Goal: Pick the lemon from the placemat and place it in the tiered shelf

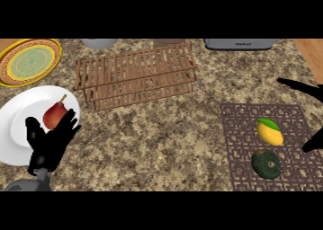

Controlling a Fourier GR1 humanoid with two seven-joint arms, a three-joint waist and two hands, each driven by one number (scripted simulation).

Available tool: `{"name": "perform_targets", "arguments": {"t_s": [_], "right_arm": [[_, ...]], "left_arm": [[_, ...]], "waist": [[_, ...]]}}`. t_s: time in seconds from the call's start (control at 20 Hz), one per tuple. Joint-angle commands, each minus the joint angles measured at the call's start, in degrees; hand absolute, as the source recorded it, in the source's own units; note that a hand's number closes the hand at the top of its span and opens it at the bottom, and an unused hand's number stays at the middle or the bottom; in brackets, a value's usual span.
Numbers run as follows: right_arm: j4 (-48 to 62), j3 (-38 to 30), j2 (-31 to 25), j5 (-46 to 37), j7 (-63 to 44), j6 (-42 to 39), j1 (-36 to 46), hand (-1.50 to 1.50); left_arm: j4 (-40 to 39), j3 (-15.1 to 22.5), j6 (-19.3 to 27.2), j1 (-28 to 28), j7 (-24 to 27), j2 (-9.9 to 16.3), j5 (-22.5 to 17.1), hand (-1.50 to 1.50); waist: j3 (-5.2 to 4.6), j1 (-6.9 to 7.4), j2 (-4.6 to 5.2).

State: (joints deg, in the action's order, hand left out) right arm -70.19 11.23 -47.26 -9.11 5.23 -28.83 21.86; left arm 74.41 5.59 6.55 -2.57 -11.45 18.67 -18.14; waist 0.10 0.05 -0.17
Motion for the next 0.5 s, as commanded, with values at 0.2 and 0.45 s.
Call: {"name": "perform_targets", "arguments": {"t_s": [0.2, 0.45], "right_arm": [[-7.30, -0.63, 3.66, -6.60, -7.62, 1.60, -6.22, -1.50], [-8.36, -3.61, 5.79, -13.21, -5.89, 3.78, -8.86, -1.50]], "left_arm": [[4.33, -0.49, -1.11, 5.51, -0.90, -1.44, 0.82, 0.00], [0.85, -3.51, -1.90, -1.82, -4.38, -0.90, 2.53, 0.00]], "waist": [[-0.11, 0.05, 0.03], [-0.10, -0.18, 0.14]]}}
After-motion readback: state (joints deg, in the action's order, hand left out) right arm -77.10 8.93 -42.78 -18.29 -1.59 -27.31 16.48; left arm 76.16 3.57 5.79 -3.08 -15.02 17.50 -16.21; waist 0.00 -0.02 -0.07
